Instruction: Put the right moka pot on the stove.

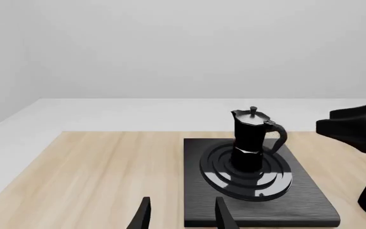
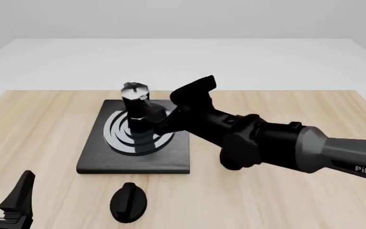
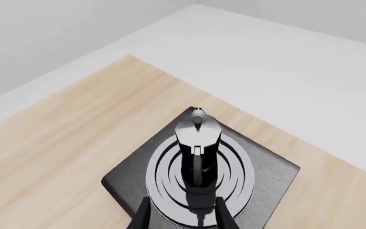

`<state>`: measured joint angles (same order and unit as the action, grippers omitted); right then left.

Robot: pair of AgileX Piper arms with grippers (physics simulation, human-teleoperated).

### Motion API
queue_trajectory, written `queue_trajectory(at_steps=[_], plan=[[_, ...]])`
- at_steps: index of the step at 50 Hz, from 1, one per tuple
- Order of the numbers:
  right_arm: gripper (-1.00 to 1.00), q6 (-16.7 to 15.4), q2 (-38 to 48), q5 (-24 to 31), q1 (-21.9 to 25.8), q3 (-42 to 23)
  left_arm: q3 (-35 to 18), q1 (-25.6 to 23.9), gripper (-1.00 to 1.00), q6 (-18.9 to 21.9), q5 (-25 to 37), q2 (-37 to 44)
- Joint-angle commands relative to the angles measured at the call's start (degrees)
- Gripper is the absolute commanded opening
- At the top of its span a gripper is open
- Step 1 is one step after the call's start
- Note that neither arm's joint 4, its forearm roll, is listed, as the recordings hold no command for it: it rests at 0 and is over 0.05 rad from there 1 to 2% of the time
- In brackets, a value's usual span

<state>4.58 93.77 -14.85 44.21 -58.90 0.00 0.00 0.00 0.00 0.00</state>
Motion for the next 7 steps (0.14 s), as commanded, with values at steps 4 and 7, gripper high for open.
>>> queue_trajectory(at_steps=[4, 7], plan=[[1.00, 0.1, -7.5, -2.4, -0.5, 7.5, 0.0, 0.0, 1.00, 0.0, 0.0, 0.0], [1.00, 0.2, -8.7, -3.2, -0.5, 8.9, 0.0, 0.0, 1.00, 0.0, 0.0, 0.0]])
